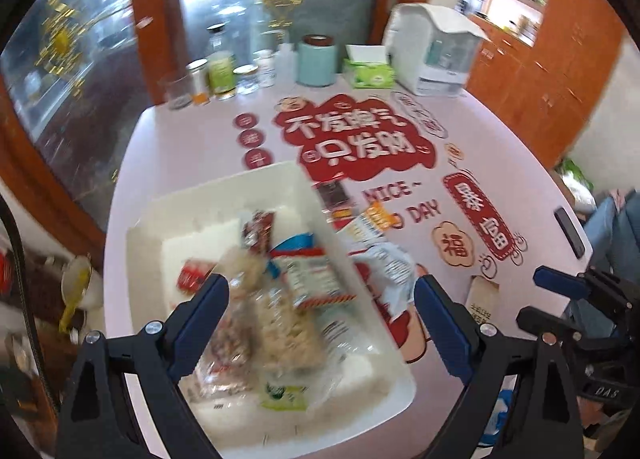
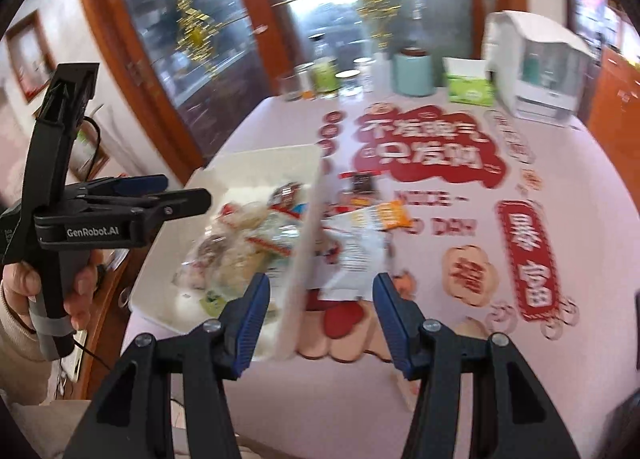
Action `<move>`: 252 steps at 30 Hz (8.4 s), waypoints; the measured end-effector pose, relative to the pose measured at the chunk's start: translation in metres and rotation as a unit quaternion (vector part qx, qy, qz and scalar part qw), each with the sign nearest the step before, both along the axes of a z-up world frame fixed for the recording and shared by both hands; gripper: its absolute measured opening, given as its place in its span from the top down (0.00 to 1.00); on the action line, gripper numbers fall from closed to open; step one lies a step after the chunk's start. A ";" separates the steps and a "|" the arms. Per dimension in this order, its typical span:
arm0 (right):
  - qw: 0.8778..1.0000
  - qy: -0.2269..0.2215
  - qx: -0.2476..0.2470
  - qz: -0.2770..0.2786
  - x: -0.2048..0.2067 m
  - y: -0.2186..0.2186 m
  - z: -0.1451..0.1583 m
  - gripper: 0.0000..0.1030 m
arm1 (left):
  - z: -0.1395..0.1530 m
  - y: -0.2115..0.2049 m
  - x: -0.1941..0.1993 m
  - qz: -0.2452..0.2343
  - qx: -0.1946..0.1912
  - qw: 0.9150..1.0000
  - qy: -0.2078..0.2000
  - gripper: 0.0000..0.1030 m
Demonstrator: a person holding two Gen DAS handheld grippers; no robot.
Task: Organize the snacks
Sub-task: 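Move both grippers back from the tray to the remaining snacks, then grasp the orange OATS bar with the left gripper while the right grasps the beige biscuit packet, then carry both packets into the white tray and open both grippers, then move both grippers back from the tray to the last snacks, then grasp the dark jerky packet with the left gripper while the right grasps the white printed bag, then carry both packets into the white tray and open both grippers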
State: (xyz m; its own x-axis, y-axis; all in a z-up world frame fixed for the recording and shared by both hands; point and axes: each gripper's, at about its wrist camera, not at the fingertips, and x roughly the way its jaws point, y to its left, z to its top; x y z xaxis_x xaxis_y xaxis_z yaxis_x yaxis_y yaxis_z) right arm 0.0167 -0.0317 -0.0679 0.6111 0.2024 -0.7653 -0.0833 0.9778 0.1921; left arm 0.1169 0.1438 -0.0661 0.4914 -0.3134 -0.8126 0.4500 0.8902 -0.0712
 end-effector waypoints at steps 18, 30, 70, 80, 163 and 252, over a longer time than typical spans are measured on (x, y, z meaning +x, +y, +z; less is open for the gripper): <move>0.957 0.107 0.058 -0.263 -0.009 -0.125 -0.052 0.47 | -0.038 -0.150 0.076 -0.197 0.146 0.969 0.017 0.09; 0.899 0.228 0.132 -0.350 0.011 -0.133 -0.159 0.47 | -0.151 -0.197 0.130 -0.229 0.231 0.933 0.152 0.19; 0.938 0.149 0.058 -0.308 -0.003 -0.155 -0.121 0.46 | -0.091 -0.206 0.113 -0.103 0.079 0.982 0.135 0.65; 0.965 0.070 0.050 -0.246 0.003 -0.151 -0.053 0.47 | -0.009 -0.149 0.059 -0.092 -0.005 0.990 0.103 0.65; 0.961 0.139 -0.170 0.169 0.119 -0.038 -0.156 0.36 | -0.025 -0.070 0.046 0.052 0.115 0.991 0.035 0.15; 0.991 -0.012 0.020 0.133 0.107 0.010 -0.006 0.48 | 0.055 0.044 0.000 0.154 -0.075 0.985 -0.030 0.61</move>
State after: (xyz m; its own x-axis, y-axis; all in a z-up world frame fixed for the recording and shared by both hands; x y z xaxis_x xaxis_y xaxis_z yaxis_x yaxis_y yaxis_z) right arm 0.1234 -0.0219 -0.0735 0.5495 0.3890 -0.7394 -0.3430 0.9120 0.2249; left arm 0.1170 0.1877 -0.0109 0.6280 -0.2563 -0.7348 0.1673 0.9666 -0.1941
